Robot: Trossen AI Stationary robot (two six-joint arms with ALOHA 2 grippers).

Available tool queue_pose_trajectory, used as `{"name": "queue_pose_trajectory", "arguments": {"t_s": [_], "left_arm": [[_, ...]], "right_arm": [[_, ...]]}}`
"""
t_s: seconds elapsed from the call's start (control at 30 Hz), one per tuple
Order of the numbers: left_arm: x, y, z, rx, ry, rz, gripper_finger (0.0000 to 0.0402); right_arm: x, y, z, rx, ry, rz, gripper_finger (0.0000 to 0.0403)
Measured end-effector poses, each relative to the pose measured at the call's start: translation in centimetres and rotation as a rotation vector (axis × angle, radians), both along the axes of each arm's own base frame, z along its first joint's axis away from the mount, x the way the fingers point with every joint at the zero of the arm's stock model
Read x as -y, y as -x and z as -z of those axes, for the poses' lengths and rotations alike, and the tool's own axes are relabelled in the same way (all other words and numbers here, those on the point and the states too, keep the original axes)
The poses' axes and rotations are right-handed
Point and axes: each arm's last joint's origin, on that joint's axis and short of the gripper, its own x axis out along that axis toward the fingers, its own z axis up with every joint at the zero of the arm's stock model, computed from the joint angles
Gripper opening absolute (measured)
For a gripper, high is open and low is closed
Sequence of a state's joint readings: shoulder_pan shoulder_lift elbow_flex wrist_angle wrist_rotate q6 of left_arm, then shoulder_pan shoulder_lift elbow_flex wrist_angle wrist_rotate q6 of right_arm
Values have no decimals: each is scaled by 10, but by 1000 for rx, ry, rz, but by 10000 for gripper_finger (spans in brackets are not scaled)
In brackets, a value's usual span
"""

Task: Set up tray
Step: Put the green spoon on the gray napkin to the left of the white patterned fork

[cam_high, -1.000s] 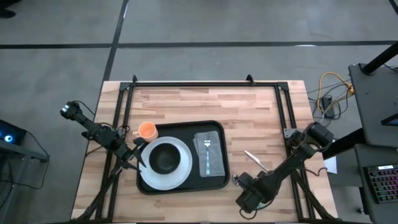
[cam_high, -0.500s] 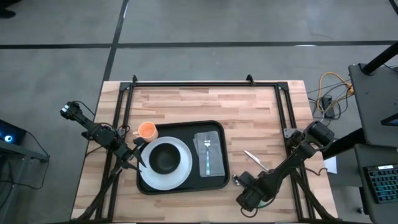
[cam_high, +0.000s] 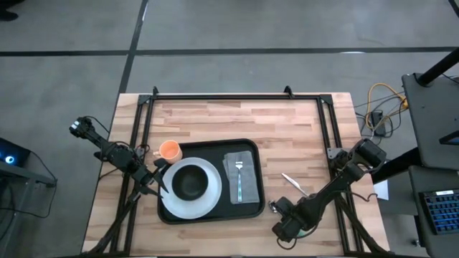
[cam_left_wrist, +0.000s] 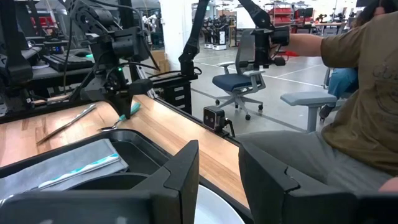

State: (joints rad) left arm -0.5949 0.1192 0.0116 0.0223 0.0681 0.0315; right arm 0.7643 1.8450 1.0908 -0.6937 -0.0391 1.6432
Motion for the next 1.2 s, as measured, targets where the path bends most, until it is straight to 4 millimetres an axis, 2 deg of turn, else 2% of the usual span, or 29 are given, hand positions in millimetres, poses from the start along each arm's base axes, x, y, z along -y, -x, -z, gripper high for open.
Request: {"name": "queue_pose_trajectory", "arguments": {"t_s": [0.63, 0.97, 1.2], "left_arm": [[0, 0, 0, -1, 0, 0, 96], [0, 0, 0, -1, 0, 0, 96], [0, 0, 0, 0, 0, 0, 96]], "right_arm": [[3, 4, -20, 12, -56, 172, 37], [10, 9, -34, -25, -67, 434, 38], [21, 0, -35, -34, -65, 528, 38]]}}
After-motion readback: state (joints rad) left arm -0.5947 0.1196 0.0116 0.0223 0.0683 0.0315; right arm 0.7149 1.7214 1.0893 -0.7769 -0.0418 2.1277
